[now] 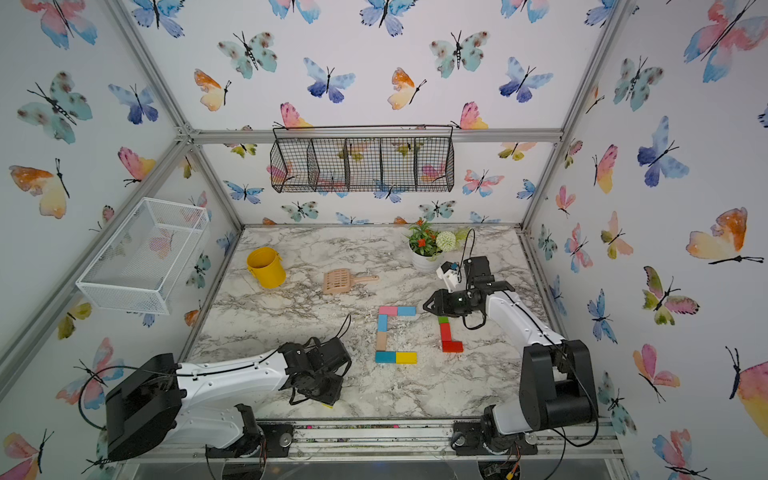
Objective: Assemble the letter c with building blocks
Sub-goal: Pick up the building block from the center of the board.
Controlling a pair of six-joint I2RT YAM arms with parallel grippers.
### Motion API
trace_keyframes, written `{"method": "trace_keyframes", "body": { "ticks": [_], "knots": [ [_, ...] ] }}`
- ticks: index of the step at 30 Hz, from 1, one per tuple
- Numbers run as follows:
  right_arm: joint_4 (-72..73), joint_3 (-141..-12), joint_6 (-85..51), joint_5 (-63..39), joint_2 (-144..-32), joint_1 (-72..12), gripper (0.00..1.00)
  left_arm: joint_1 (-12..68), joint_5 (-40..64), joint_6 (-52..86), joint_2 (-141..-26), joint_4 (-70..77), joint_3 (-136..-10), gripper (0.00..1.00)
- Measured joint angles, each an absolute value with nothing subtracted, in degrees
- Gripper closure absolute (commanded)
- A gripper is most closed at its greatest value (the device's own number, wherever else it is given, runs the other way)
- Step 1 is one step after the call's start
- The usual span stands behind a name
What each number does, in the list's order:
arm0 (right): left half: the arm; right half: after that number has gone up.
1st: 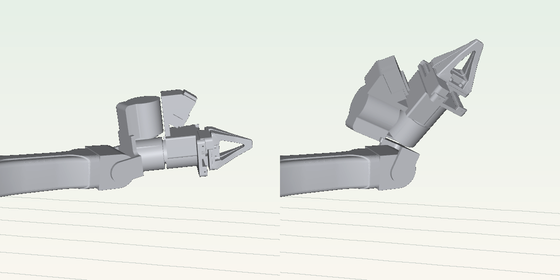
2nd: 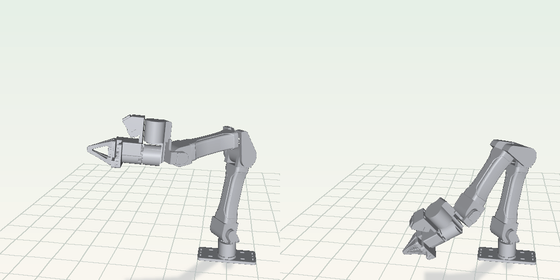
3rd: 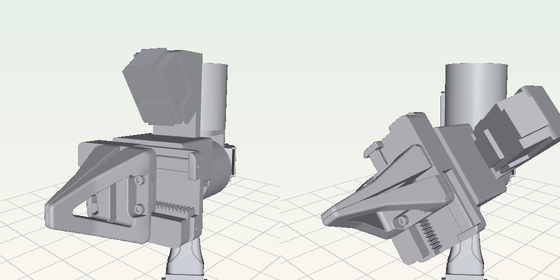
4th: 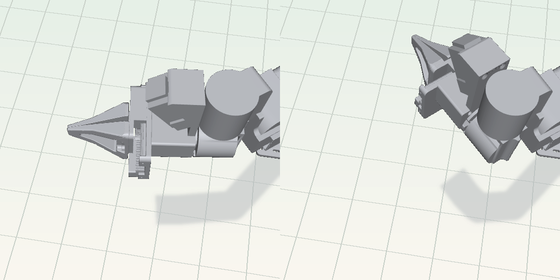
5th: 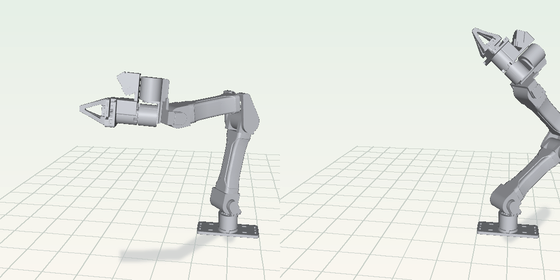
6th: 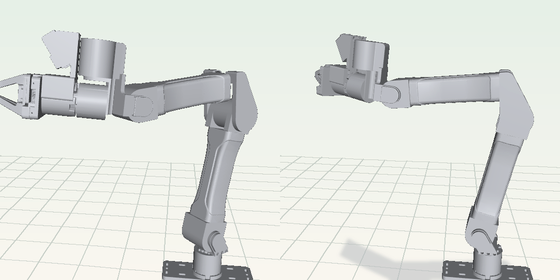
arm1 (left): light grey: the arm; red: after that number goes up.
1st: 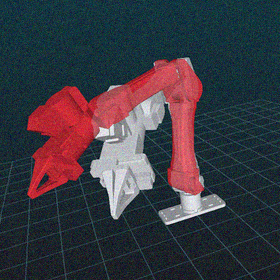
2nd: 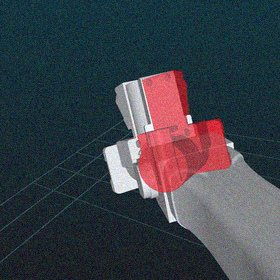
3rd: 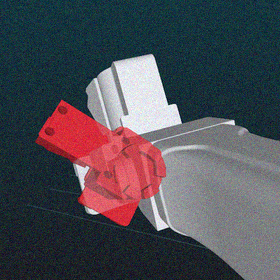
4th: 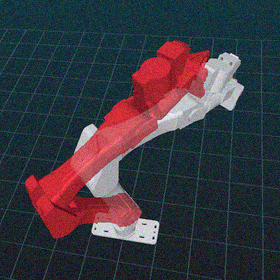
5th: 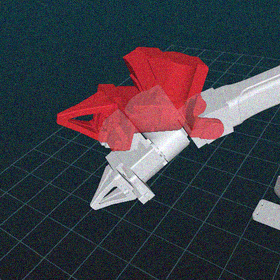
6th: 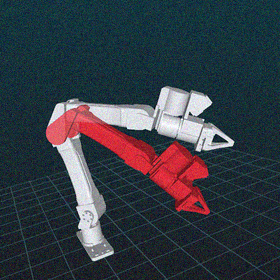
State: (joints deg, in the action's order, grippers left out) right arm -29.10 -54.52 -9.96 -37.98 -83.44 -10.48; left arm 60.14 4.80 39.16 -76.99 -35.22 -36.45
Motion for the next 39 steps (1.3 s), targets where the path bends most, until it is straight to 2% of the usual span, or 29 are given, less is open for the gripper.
{"method": "trace_keyframes", "body": {
  "ticks": [4,17,23,29,31,34,39],
  "knots": [
    [-29.06,-54.46,-10.22,-39.2,-83.22,-10.48,0.62,60.12,4.34,38.96,-77.62,-35.2,-37.54,0.73],
    [-27.75,-54.46,-11.9,-49.08,-82.11,-10.46,0.61,55.83,-5.56,31.97,-76.77,-41.89,-53.36,0.7],
    [-27.86,-54.28,-11.51,-54.15,-81.73,-10.48,0.52,51.2,-9.17,21.47,-78.15,-43.79,-65.73,0.72],
    [-27.7,-53.91,-12.12,-58.74,-80.86,-10.48,0.51,47.35,-7.79,10.24,-82.78,-41.95,-73.76,0.72],
    [-27.18,-53.91,-13.06,-59.88,-80.31,-10.48,0.47,47.05,-6.31,6.61,-84.84,-40.71,-75.61,0.72],
    [-26.5,-53.95,-14.0,-61.21,-79.83,-10.48,0.42,46.96,-3.6,1.39,-86.56,-38.39,-76.4,0.73],
    [-27.64,-55.44,-14.28,-61.63,-79.83,-10.87,0.43,46.98,2.15,-5.08,-87.57,-34.96,-76.4,0.73]
  ]
}}
